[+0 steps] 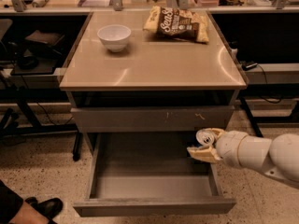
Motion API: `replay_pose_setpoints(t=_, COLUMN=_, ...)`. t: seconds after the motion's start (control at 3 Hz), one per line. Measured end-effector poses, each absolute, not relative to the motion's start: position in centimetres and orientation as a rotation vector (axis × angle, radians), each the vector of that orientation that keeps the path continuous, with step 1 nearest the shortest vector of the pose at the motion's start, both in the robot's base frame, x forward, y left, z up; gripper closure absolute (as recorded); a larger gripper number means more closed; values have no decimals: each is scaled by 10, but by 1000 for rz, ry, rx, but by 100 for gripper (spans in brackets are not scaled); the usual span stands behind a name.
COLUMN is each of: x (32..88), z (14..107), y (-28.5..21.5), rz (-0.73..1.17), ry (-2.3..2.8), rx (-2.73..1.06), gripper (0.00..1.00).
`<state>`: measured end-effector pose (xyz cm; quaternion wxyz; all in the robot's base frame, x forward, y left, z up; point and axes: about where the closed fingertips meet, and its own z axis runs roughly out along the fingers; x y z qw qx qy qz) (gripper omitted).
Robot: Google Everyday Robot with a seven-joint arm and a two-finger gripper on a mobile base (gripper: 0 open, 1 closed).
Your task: Place pepsi can into middle drawer
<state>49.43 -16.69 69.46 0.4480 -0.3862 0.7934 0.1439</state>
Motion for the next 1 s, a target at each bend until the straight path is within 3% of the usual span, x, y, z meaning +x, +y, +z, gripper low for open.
replay_pose_setpoints(t=1.0, x=506, z=664, y=-168, rz=298, ry=1963, rx=-899, gripper=100)
